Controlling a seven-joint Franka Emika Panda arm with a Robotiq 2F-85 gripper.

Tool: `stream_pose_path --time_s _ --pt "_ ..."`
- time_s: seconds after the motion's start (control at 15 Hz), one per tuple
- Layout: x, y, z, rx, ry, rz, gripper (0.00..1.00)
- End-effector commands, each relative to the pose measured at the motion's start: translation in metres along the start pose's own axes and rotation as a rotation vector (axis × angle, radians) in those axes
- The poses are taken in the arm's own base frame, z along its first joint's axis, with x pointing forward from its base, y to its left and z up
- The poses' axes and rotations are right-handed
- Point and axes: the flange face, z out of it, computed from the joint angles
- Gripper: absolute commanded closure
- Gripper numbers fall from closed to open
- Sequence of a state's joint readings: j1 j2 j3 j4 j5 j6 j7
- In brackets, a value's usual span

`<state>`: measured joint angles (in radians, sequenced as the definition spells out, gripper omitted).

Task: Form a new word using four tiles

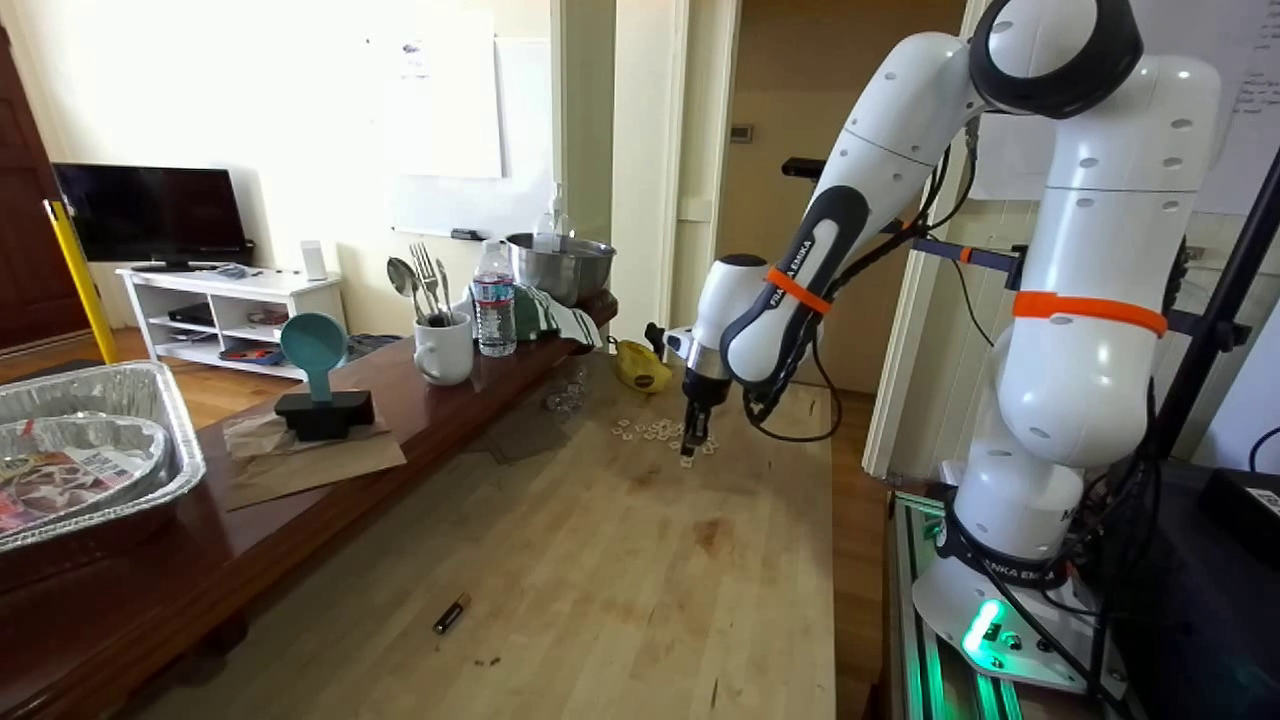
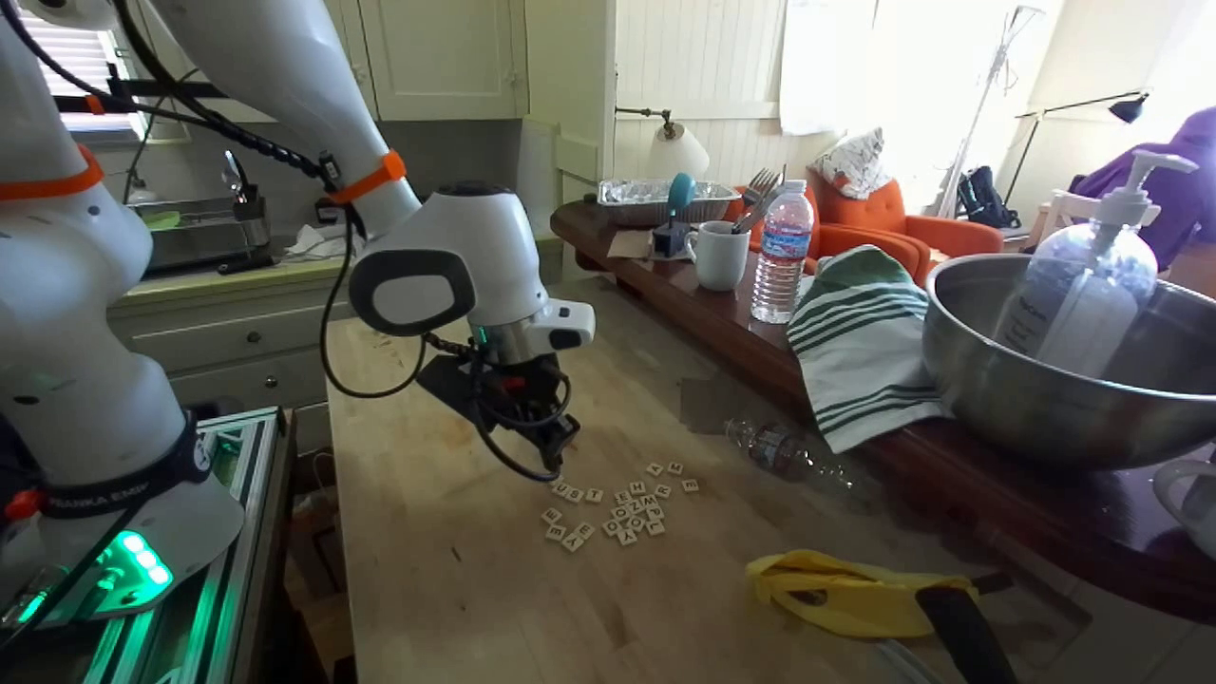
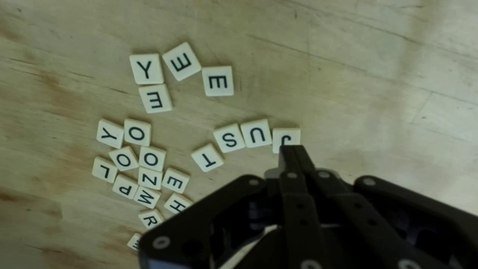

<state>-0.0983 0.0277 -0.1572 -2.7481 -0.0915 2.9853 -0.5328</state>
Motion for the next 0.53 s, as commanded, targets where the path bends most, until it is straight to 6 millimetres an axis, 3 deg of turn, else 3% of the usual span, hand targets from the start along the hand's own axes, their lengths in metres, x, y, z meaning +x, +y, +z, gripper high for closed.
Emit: stream_pose_path --time_s 0.0,0.47 --pt "-0.0049 0.0023 0.0150 -0.005 0.020 0.040 1.00" --pt "-0.0023 -0.0062 0.0236 0.007 0.042 0.089 1.00"
